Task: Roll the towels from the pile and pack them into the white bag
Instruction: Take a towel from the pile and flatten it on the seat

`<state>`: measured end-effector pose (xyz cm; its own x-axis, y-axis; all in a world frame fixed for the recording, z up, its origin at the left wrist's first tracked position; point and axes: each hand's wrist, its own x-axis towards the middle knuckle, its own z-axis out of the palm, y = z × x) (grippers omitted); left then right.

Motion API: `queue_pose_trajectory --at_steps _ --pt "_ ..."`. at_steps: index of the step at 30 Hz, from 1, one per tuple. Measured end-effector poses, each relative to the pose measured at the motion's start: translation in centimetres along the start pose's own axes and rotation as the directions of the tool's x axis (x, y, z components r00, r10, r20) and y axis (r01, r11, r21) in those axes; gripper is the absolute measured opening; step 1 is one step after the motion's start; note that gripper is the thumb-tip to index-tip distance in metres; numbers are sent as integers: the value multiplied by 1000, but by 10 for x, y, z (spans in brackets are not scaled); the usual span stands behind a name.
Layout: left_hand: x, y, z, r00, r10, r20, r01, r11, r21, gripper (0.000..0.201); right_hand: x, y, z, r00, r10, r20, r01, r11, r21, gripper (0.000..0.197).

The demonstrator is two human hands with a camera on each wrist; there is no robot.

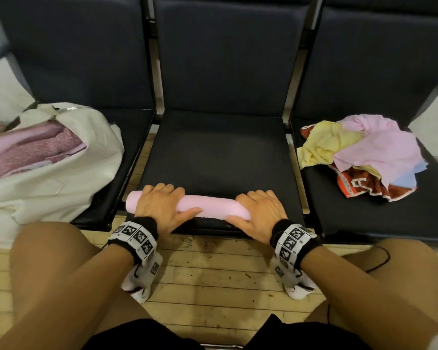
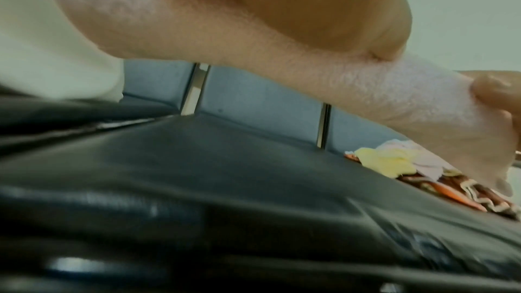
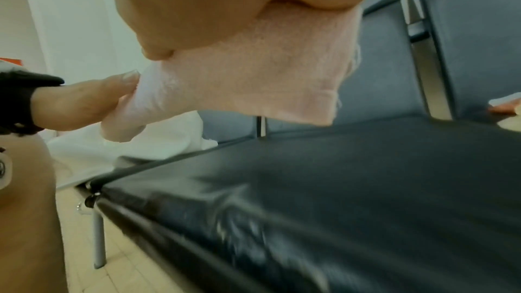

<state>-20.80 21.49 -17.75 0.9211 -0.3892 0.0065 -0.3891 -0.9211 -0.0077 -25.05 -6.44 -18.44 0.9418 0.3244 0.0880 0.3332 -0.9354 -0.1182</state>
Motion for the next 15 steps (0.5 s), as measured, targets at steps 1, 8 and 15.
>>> queue_pose_trajectory --at_steps 1,8,15 --pt "0 -6 -8 1000 -12 -20 12 1000 -4 68 8 -3 -9 1000 -21 -13 21 1000 -5 50" --pt "7 -70 -75 976 -109 -190 104 994 -35 66 88 -43 -81 975 -165 -151 151 984 -100 38" --pt "-1 -145 -121 915 -232 -329 233 972 -36 58 174 -104 -133 930 -320 -181 281 936 -211 36"
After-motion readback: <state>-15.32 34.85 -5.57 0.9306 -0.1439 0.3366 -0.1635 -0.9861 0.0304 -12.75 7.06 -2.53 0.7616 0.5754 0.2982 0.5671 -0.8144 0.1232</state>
